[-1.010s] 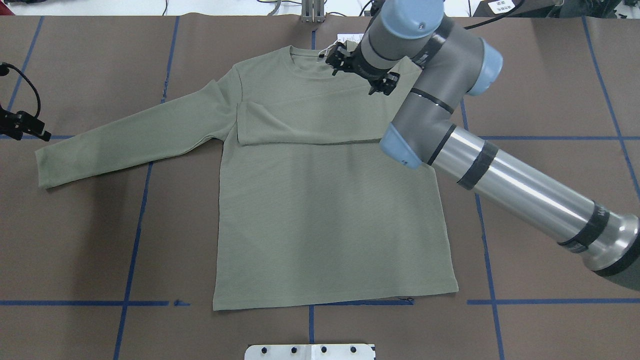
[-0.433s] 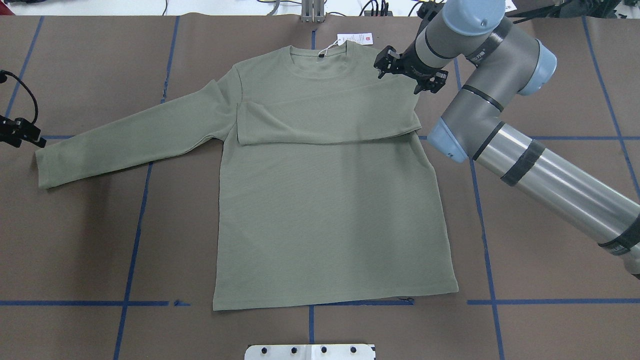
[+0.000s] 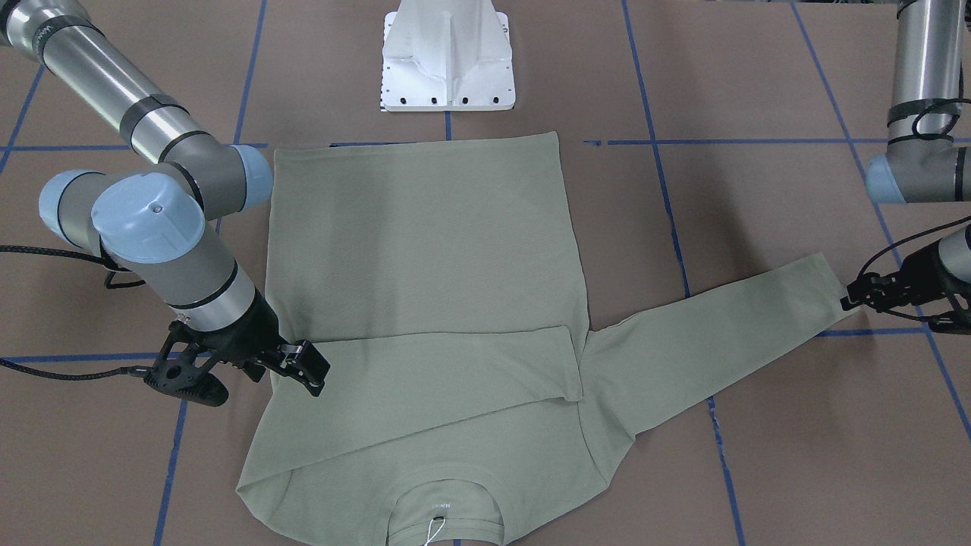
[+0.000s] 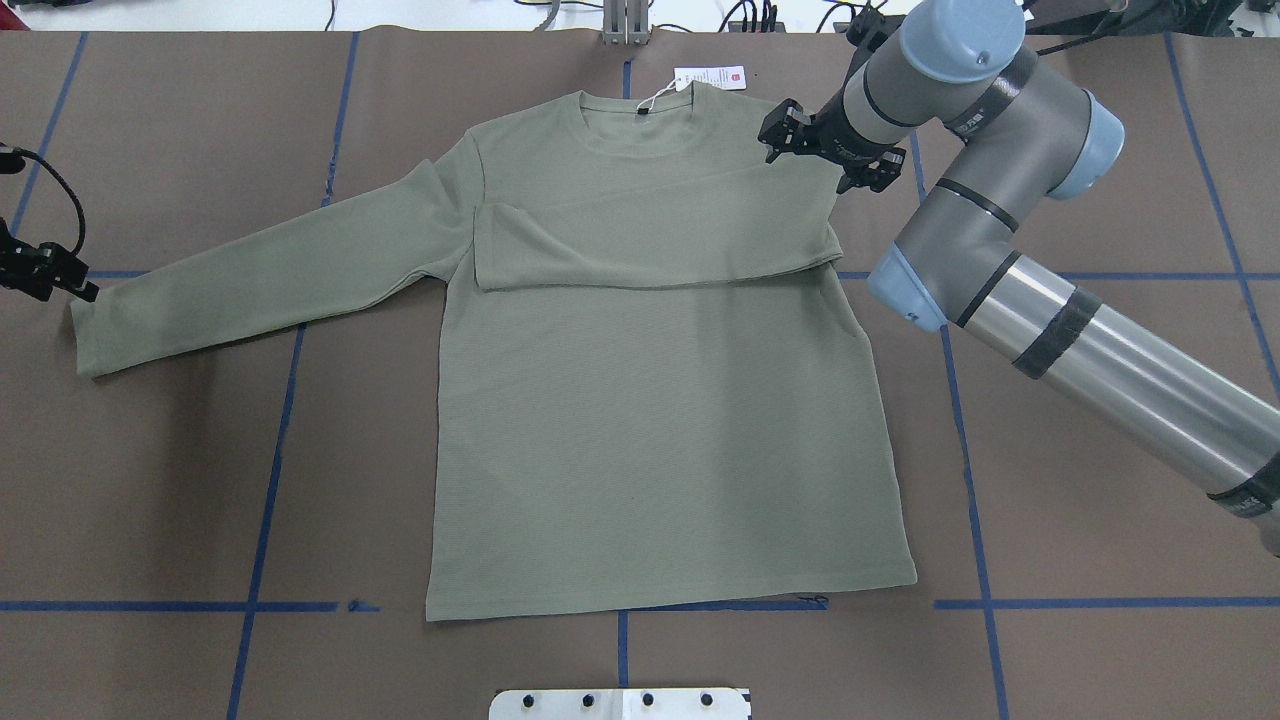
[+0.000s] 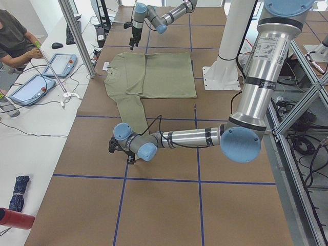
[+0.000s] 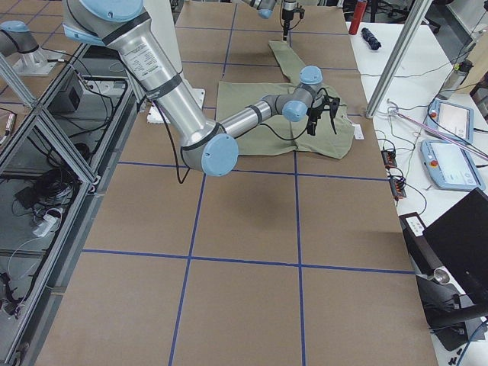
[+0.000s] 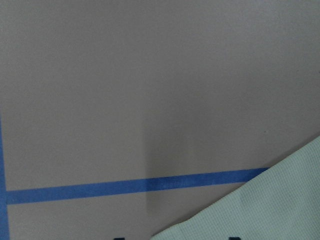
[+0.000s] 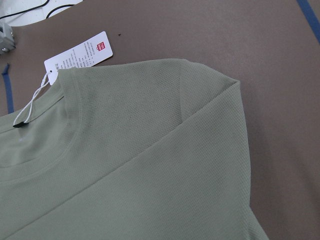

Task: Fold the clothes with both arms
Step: 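Release the sleeve and raise the right gripper away from the shirt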

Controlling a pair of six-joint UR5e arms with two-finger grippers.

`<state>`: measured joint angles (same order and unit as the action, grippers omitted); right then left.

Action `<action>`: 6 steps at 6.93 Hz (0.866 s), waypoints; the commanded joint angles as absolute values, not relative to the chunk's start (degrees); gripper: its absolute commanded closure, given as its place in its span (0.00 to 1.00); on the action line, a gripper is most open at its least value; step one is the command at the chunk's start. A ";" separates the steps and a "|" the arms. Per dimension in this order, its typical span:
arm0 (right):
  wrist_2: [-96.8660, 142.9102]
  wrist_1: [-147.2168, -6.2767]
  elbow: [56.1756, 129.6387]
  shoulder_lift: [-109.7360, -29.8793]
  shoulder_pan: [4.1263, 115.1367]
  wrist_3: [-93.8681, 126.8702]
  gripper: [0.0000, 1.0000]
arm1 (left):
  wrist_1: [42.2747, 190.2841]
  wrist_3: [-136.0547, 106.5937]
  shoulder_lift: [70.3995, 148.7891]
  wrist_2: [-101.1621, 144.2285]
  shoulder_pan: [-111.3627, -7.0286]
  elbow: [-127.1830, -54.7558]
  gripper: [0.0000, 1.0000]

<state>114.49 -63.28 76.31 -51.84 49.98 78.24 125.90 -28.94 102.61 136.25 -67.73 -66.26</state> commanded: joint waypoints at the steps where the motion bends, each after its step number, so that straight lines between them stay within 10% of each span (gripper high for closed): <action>1: 116.35 -63.37 79.69 -54.91 51.23 77.27 0.01 | 125.95 -28.83 102.66 136.32 -67.59 -66.09 0.34; 6: 129.37 -63.54 82.96 -61.07 60.55 66.45 0.01 | 125.95 -28.83 102.57 136.41 -66.89 -66.27 0.39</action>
<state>127.97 -63.48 81.92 -59.85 59.63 67.29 125.94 -28.87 102.64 136.40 -67.02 -66.26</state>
